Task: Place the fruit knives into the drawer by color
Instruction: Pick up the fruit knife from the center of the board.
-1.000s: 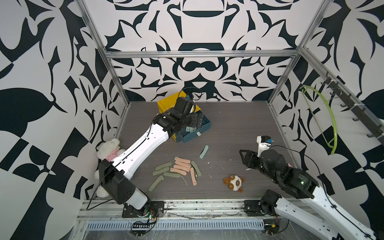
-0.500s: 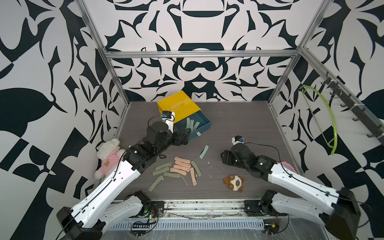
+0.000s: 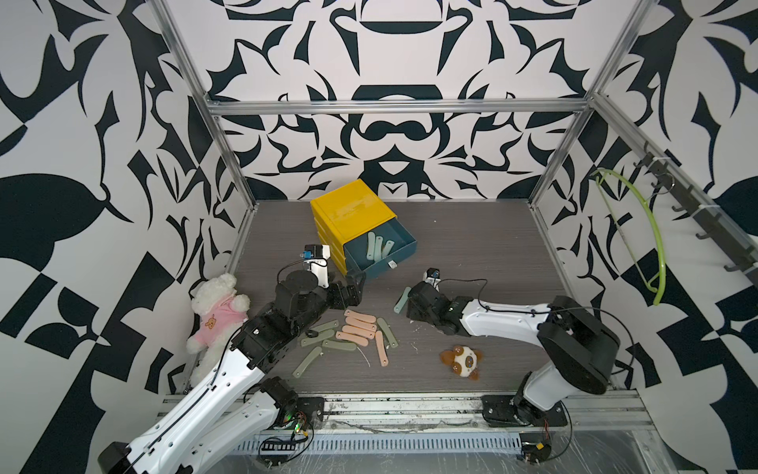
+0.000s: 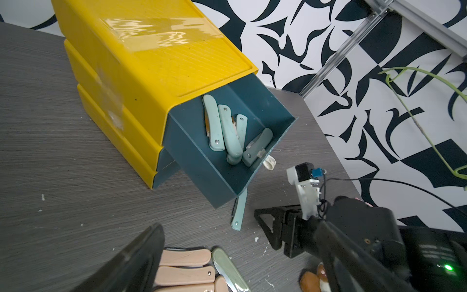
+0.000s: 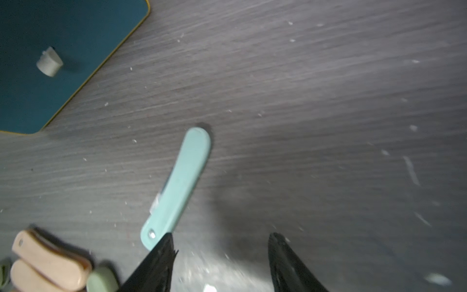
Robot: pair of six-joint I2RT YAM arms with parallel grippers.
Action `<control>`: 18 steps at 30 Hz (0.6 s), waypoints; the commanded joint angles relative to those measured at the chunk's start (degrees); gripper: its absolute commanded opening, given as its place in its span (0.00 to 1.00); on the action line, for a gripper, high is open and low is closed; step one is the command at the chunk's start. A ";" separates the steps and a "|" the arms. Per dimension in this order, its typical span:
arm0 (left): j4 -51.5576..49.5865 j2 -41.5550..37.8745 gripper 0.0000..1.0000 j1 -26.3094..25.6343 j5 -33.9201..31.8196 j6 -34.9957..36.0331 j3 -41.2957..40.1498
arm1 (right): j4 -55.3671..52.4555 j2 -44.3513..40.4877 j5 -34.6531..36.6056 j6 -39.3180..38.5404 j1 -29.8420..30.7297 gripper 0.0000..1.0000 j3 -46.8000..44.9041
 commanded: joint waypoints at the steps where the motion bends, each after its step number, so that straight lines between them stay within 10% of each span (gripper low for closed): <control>1: 2.10 -1.34 0.99 -0.15 0.23 -0.63 -1.27 | 3.83 2.04 4.81 1.02 0.92 0.62 3.42; 18: 2.41 -3.19 0.99 -0.12 1.67 -0.99 -3.45 | -14.78 13.83 10.23 4.23 3.32 0.55 14.94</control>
